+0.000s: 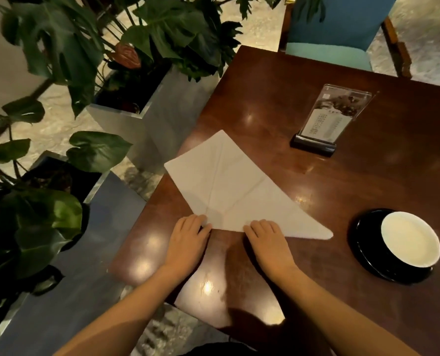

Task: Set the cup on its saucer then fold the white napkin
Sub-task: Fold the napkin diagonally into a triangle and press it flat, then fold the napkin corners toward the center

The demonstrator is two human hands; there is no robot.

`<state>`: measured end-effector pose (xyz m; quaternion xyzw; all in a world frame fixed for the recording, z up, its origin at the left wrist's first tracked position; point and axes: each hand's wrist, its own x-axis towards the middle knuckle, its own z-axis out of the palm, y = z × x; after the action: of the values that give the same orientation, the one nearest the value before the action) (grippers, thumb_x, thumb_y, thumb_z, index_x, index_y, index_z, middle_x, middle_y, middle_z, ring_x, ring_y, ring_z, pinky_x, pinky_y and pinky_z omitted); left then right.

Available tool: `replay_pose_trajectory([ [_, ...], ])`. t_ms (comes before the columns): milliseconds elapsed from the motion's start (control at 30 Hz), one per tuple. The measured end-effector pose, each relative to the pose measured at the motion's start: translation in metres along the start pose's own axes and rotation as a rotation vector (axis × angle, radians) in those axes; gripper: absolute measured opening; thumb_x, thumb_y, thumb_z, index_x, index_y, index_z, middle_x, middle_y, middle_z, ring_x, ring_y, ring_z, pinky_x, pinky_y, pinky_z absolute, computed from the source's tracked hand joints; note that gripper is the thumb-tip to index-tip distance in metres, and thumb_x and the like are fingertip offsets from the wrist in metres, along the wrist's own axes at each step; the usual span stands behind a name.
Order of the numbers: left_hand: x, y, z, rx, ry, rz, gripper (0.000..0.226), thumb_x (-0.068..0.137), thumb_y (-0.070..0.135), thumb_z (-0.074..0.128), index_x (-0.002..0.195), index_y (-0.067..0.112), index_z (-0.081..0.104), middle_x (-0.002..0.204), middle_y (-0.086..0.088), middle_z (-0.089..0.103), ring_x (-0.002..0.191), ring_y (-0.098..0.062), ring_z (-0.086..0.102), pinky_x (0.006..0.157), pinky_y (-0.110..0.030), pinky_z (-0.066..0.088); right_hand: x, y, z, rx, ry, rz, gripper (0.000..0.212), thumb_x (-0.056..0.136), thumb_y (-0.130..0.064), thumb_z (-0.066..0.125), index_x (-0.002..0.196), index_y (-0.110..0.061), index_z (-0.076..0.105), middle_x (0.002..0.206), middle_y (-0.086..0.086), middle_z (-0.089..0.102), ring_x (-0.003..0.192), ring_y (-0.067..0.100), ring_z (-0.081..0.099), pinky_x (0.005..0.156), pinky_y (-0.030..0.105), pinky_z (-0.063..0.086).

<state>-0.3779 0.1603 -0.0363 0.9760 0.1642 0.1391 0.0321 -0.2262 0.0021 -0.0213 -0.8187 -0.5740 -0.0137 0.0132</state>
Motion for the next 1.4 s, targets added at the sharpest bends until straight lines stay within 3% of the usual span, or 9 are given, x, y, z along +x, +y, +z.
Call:
replay_pose_trajectory([
  [267, -0.034, -0.01, -0.014, 0.116, -0.049, -0.131, 0.027, 0.077, 0.012, 0.058, 0.102, 0.012, 0.068, 0.102, -0.003, 0.067, 0.095, -0.021, 0.051, 0.083, -0.032, 0.033, -0.026, 0.021, -0.009, -0.092, 0.018, -0.023, 0.032, 0.049, 0.0, 0.076, 0.073, -0.011, 0.057, 0.071, 0.007, 0.057, 0.063, 0.026, 0.054, 0.061, 0.036, 0.049],
  [433, -0.04, -0.007, -0.018, 0.123, -0.073, -0.152, 0.032, 0.079, 0.013, 0.05, 0.105, 0.011, 0.068, 0.104, -0.002, 0.067, 0.092, -0.021, 0.054, 0.082, -0.031, 0.031, -0.044, 0.049, -0.02, -0.096, -0.028, -0.011, 0.035, 0.044, -0.004, 0.08, 0.066, -0.014, 0.054, 0.063, 0.004, 0.054, 0.058, 0.025, 0.052, 0.062, 0.035, 0.033],
  [533, -0.038, -0.006, -0.022, 0.121, -0.092, -0.15, 0.039, 0.075, 0.013, 0.041, 0.103, 0.01, 0.068, 0.102, -0.002, 0.068, 0.091, -0.02, 0.051, 0.079, -0.031, 0.03, -0.05, 0.065, -0.029, 0.031, -0.039, 0.001, 0.03, 0.049, -0.004, 0.079, 0.065, -0.016, 0.056, 0.063, 0.0, 0.057, 0.058, 0.023, 0.055, 0.052, 0.034, 0.047],
  [733, -0.044, -0.01, -0.029, 0.094, -0.183, -0.177, 0.044, 0.071, 0.013, 0.04, 0.104, 0.012, 0.068, 0.104, 0.001, 0.068, 0.089, -0.02, 0.056, 0.084, -0.031, 0.03, -0.048, 0.087, -0.05, 0.482, -0.19, 0.062, 0.011, 0.083, -0.008, 0.054, 0.084, -0.018, 0.06, 0.087, -0.004, 0.06, 0.086, 0.015, 0.053, 0.074, 0.029, 0.044],
  [900, -0.05, -0.014, -0.035, 0.001, -0.2, -0.264, 0.042, 0.072, 0.013, 0.041, 0.104, 0.02, 0.068, 0.106, 0.006, 0.065, 0.1, -0.015, 0.049, 0.093, -0.031, 0.026, -0.013, 0.087, -0.073, 0.828, 0.024, 0.262, 0.015, 0.083, -0.002, 0.057, 0.086, -0.014, 0.067, 0.089, -0.003, 0.065, 0.084, 0.012, 0.059, 0.07, 0.017, 0.044],
  [1033, -0.048, -0.012, -0.029, -0.086, -0.192, -0.459, 0.033, 0.078, 0.024, 0.048, 0.105, 0.026, 0.067, 0.114, 0.004, 0.056, 0.112, -0.018, 0.04, 0.097, -0.033, 0.019, 0.034, 0.084, -0.094, 1.002, 0.137, 0.311, 0.018, 0.084, -0.002, 0.06, 0.094, -0.015, 0.065, 0.097, -0.005, 0.062, 0.091, 0.014, 0.056, 0.069, 0.006, 0.043],
  [1167, -0.043, -0.013, -0.021, -0.17, -0.12, -0.592, 0.027, 0.079, 0.036, 0.05, 0.096, 0.026, 0.069, 0.112, 0.002, 0.054, 0.111, -0.017, 0.033, 0.091, -0.03, 0.018, 0.088, 0.072, -0.108, 1.086, 0.161, 0.36, 0.019, 0.086, -0.006, 0.059, 0.102, -0.017, 0.061, 0.105, -0.002, 0.058, 0.094, 0.014, 0.054, 0.068, 0.013, 0.043],
  [1300, -0.033, -0.011, -0.017, -0.205, -0.081, -0.685, 0.011, 0.08, 0.033, 0.067, 0.085, 0.023, 0.068, 0.106, 0.001, 0.054, 0.109, -0.022, 0.04, 0.086, -0.03, 0.019, 0.142, 0.061, -0.103, 1.09, 0.122, 0.467, 0.024, 0.087, -0.011, 0.058, 0.11, -0.016, 0.058, 0.105, -0.003, 0.054, 0.095, 0.013, 0.051, 0.072, 0.022, 0.044],
  [1400, -0.03, -0.007, -0.015, -0.245, -0.077, -0.773, 0.01, 0.08, 0.036, 0.067, 0.079, 0.026, 0.065, 0.099, 0.006, 0.051, 0.104, -0.019, 0.04, 0.082, -0.03, 0.022, 0.177, 0.058, -0.088, 1.109, 0.057, 0.517, 0.024, 0.085, -0.012, 0.057, 0.108, -0.017, 0.058, 0.104, 0.001, 0.056, 0.092, 0.018, 0.054, 0.066, 0.024, 0.046],
])
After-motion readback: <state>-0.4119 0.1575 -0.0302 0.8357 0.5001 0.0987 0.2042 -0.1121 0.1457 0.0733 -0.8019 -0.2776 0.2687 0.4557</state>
